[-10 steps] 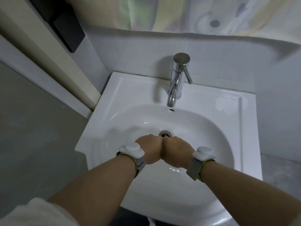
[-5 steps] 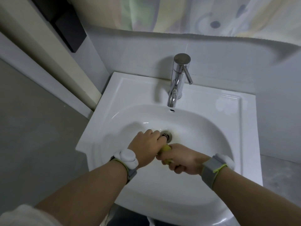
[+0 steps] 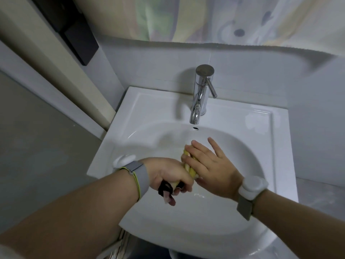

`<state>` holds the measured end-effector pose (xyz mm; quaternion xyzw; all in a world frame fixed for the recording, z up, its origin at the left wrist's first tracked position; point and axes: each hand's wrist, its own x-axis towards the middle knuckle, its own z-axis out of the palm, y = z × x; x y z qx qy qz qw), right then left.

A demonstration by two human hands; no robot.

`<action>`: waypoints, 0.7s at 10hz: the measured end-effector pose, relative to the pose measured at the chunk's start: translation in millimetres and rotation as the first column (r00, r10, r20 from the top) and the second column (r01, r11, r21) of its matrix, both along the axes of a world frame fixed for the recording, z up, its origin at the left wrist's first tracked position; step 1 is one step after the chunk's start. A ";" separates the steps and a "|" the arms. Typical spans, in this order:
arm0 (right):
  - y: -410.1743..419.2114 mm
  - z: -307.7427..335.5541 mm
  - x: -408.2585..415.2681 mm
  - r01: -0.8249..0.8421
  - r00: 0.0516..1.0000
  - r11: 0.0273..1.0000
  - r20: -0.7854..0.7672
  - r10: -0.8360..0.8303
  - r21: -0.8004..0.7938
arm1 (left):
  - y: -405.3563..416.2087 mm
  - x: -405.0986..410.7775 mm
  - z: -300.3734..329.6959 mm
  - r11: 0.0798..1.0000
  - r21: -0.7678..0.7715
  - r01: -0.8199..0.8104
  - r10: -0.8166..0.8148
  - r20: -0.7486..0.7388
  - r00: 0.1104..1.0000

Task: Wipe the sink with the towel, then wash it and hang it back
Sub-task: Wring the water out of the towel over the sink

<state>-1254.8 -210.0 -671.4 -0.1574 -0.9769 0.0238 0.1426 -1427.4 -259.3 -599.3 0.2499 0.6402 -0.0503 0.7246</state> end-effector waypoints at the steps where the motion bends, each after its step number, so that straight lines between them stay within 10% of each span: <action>1: 11.8 5.3 -7.7 -0.073 0.991 0.997 -0.109 0.075 0.025 | -0.2 4.7 4.2 0.998 -0.013 0.067 -0.067 0.023 0.997; 4: 6.5 10.2 -21.0 0.053 0.970 0.970 0.244 0.008 -0.239 | -3.1 21.0 -9.8 0.960 0.207 0.186 -0.109 -0.334 0.936; 7: -18.5 11.1 -47.3 0.520 0.734 0.773 0.652 -0.189 -0.362 | -8.9 31.0 -34.5 0.687 0.055 0.724 -0.461 -0.738 0.494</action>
